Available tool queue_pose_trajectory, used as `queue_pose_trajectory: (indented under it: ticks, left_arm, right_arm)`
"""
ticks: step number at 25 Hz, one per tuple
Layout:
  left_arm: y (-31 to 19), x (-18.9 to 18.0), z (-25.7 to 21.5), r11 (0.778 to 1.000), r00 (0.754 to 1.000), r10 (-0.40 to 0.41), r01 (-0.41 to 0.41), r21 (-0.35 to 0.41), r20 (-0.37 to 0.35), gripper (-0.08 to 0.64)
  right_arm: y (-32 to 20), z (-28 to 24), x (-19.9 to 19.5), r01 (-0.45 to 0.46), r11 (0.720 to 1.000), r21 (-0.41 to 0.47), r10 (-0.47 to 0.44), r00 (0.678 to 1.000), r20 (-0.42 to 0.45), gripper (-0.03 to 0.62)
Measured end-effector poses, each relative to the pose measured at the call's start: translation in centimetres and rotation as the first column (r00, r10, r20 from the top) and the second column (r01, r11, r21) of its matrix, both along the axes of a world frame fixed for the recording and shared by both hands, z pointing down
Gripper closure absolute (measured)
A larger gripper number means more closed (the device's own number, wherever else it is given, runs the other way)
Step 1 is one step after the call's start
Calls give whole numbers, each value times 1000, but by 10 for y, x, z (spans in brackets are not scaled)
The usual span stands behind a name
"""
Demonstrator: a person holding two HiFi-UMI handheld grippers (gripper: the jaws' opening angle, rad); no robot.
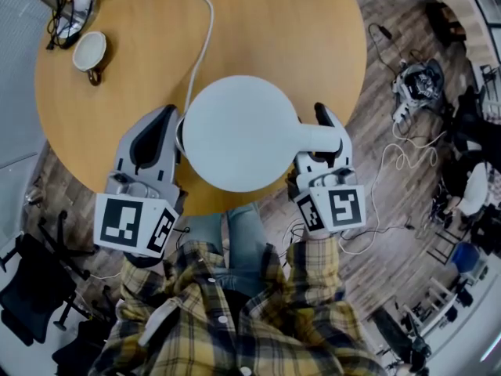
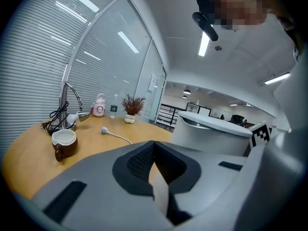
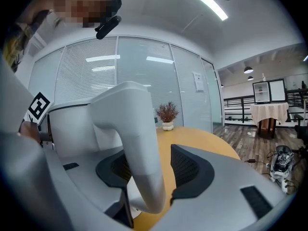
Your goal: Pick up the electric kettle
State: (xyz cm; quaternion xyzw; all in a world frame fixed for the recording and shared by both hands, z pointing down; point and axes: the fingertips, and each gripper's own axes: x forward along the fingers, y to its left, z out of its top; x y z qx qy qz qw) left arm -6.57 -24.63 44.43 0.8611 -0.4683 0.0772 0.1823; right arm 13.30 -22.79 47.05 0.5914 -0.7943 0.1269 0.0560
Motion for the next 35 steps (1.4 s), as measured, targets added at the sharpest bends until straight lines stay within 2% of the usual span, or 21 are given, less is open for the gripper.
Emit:
queue_pose_trajectory:
  ticks: [7,9,12,13,22,35]
  left_arm:
    - [-6,-1,1,1000,1000,-8,8,-10,1,557]
    - [-7,-3,0,1000,1000,-16,16,-10,1,557]
    - [-9,-5,-2,1000,1000,-28,28,-5,-3,557]
    - [-9,-6,-3,1000,1000,-31,31,-3,-4,557]
    - [-12,-10,-14,998,998,-58,58,12,-2,557]
    - [-21,-16,-44,992,993,-114,114,59,-1,557]
  right_arm:
    - [-16,-3,-5,31,999,9,-31,1000,-3,388]
    - [-17,-6,-7,35,999,23,-35,999,-7,435]
    - [-17,-6,-9,24,999,42,-22,998,-59,525]
    - [-17,-6,-9,23,999,44,-19,997,-73,532]
    - [-21,-6,-6,-25,998,53,29,998,-63,540]
    - [-40,-19,-1,-46,998,36,47,998,-41,540]
